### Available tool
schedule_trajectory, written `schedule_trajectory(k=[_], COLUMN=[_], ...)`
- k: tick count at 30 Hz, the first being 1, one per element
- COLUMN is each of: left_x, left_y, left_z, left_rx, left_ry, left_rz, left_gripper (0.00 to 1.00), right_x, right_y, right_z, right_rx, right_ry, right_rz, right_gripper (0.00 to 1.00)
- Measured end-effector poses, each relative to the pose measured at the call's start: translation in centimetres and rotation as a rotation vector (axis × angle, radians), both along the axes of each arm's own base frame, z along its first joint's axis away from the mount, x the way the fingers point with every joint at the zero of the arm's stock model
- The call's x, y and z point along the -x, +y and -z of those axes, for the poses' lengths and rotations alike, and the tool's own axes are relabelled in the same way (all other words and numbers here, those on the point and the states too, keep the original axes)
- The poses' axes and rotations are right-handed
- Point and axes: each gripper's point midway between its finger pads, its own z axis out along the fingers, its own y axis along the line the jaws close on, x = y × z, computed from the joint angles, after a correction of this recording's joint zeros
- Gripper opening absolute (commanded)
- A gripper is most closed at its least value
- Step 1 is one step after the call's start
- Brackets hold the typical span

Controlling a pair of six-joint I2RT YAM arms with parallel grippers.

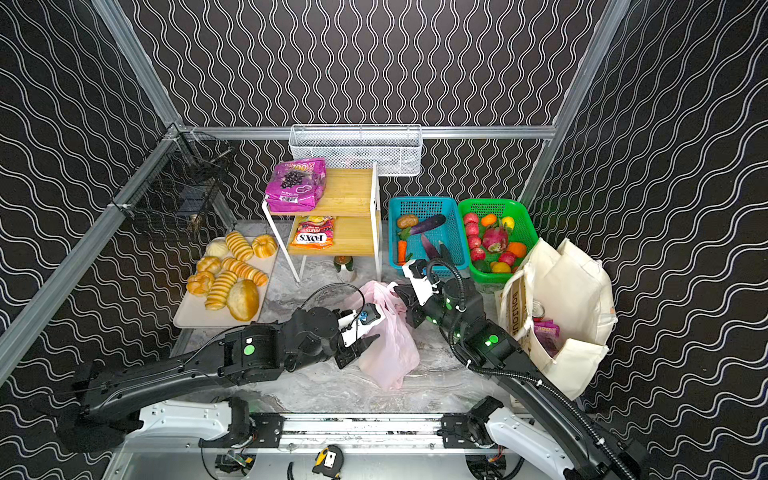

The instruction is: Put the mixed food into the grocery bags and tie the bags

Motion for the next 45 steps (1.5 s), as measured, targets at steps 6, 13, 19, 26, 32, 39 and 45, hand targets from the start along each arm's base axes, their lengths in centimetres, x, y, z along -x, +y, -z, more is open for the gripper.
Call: schedule_trajectory(k=[6, 13, 19, 26, 32, 39, 45], left_x=[0.0, -2.3, -5.8, -7.0, -7.6, -7.9, -7.8], left_y=[1.3, 6.1, 11.0, 14.6, 18.2, 20.1, 19.8], left_z=[-0.3, 0.9, 3.0, 9.0, 14.2, 14.7, 15.1], left_rx=[0.015, 0.032, 0.096, 0.143, 0.252, 0.371, 0.352], left_ry=[-0.016, 0.01, 0.141, 0.382, 0.633, 0.753, 0.786], left_rz=[-0.02, -0.198, -0.389, -0.551, -0.755, -0.824, -0.799], left_gripper=[0.0, 0.0, 0.0, 0.0, 0.0, 0.0, 0.16], right_x=[-0.1, -0.4, -1.4, -4.4, -5.0, -4.7, -5.0], right_y=[-0.2, -1.9, -4.3, -9.4, -13.7, -14.0, -12.8], right_z=[-0.1, -1.2, -0.5, 4.9, 9.9, 11.9, 11.0], right_rx=[0.005, 0.001, 0.046, 0.136, 0.061, -0.058, -0.037], right_ry=[-0.007, -0.054, -0.042, 0.151, 0.36, 0.463, 0.416], right_rz=[0.01, 0.104, 0.247, 0.594, 0.815, 0.835, 0.728], right_gripper=[0.0, 0.0, 0.0, 0.0, 0.0, 0.0, 0.45])
